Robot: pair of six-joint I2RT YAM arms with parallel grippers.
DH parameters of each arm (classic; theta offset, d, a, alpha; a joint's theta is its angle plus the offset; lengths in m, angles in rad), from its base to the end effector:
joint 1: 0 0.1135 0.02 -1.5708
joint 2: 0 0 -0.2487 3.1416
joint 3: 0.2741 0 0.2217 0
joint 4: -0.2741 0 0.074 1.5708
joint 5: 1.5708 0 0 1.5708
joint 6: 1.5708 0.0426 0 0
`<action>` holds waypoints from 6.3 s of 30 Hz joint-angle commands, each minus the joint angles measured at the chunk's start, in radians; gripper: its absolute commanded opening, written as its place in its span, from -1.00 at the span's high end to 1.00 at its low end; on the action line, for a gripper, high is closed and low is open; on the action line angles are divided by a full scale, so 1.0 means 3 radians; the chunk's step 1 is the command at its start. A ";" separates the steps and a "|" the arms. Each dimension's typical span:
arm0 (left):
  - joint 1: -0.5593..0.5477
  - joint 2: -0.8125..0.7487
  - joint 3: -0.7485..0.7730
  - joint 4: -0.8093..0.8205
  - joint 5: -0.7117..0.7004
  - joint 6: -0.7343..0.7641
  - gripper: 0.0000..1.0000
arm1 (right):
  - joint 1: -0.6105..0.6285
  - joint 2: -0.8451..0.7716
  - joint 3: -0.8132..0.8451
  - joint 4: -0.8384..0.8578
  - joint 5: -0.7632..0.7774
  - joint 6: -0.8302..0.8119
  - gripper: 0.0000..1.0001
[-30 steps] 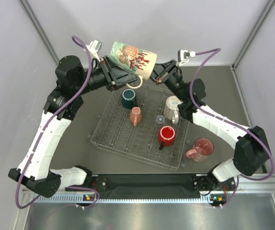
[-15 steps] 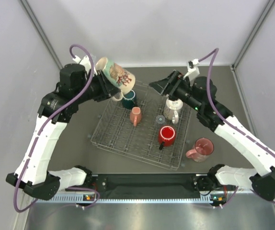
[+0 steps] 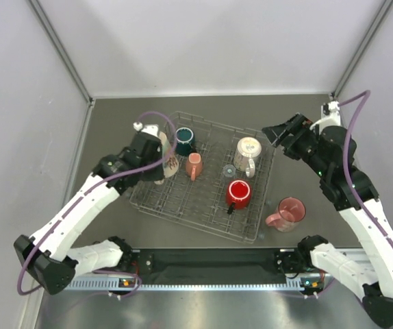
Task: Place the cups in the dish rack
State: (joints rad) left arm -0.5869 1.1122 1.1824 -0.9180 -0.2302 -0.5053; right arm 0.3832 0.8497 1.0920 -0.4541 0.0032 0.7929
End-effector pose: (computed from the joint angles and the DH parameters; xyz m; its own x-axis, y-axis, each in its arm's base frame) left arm 0.1677 -0.0999 0.3247 -0.7465 -0.0695 -0.6618 0.0596 0.9835 -0.1706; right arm 0.1509 0.0607 0.3852 -0.4011 0.6064 -0.6866 -0.1214 0.7077 0.6960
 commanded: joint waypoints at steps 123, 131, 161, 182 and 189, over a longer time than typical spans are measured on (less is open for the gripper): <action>-0.0222 0.0164 0.0947 -0.0264 -0.0322 -0.0269 -0.38 | -0.0495 0.0915 -0.0183 -0.2746 0.0572 0.1872 -0.61; -0.0217 0.0153 0.1080 -0.0289 -0.0281 -0.0259 -0.38 | -0.0500 0.1212 -0.0464 -0.2296 0.0378 0.1791 -0.23; -0.0007 0.0716 0.1914 0.0676 0.1896 -0.0580 -0.59 | -0.0551 0.0297 0.0691 0.0203 -0.0863 0.0076 1.00; 0.0008 0.0823 0.1622 0.1679 0.2598 -0.1051 -0.58 | -0.0204 0.0925 -0.0050 0.4171 -0.1407 0.2572 1.00; 0.0013 0.0925 0.1617 0.1766 0.2685 -0.1164 -0.58 | 0.0047 0.1191 0.0031 0.4637 -0.1448 0.2680 1.00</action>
State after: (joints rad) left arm -0.5884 1.3869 1.6714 -0.4694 0.5446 -0.8349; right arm 0.3622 1.2015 1.0405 0.6361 -0.4324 1.5433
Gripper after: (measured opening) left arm 0.790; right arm 0.079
